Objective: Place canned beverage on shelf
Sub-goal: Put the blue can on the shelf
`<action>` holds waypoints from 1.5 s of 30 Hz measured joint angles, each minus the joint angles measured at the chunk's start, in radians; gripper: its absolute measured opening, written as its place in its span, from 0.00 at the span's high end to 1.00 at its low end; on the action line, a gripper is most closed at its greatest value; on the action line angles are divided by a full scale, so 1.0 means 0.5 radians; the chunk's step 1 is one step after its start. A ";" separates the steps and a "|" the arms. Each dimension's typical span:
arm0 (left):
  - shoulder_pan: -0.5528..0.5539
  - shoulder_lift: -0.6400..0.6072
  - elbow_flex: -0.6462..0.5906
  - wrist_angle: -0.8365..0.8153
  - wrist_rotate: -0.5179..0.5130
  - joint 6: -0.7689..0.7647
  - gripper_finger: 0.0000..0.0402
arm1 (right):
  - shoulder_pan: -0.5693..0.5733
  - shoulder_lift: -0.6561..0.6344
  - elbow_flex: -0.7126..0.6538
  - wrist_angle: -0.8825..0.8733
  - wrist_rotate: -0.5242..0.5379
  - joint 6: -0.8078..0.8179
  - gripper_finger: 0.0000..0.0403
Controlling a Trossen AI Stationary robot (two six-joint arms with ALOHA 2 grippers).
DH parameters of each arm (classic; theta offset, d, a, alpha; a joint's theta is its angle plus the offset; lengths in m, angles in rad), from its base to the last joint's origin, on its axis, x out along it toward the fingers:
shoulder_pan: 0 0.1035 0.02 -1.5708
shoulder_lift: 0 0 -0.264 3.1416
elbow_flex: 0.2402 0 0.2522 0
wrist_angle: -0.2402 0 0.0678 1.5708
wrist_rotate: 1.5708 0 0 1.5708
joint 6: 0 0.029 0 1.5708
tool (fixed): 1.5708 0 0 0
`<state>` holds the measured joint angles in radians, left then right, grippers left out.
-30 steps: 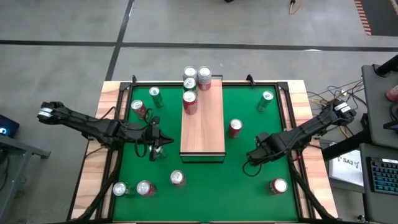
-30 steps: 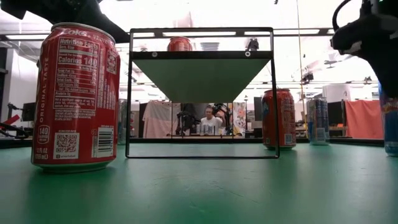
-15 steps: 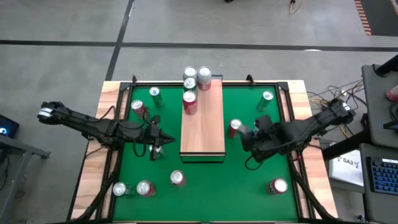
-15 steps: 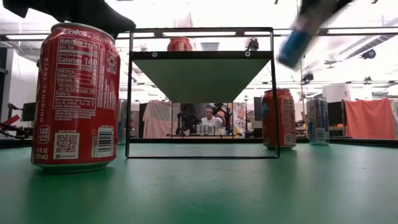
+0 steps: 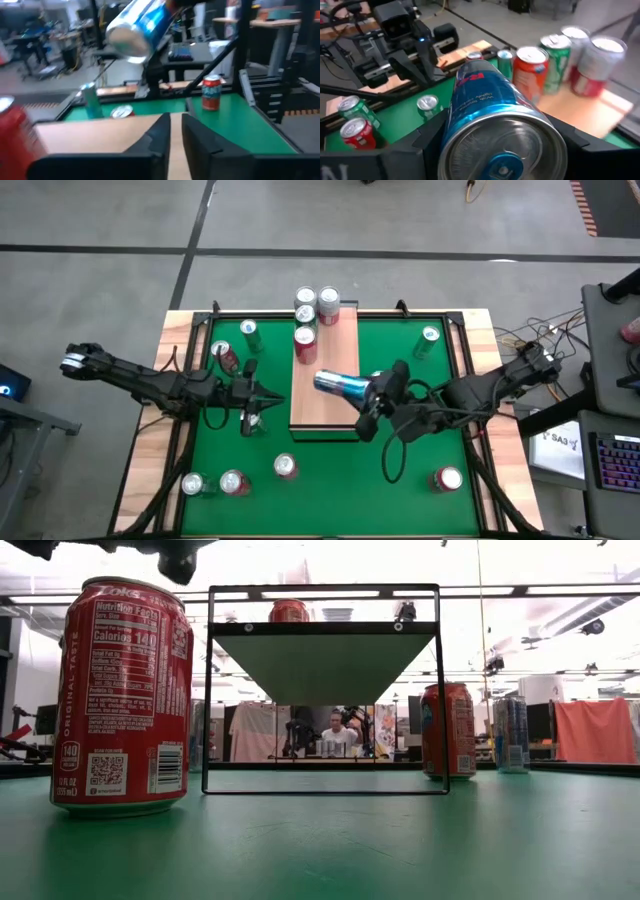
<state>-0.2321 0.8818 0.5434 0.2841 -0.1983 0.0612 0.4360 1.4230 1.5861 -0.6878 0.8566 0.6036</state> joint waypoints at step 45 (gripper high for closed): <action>0.010 0.652 0.000 0.915 -0.580 1.224 0.25 | -0.350 0.363 0.004 0.455 -0.372 -0.144 0.44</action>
<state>-0.2272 1.2080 0.5434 0.7416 -0.4884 0.6731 0.2611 1.6047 1.5879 -0.4603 0.6707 0.5314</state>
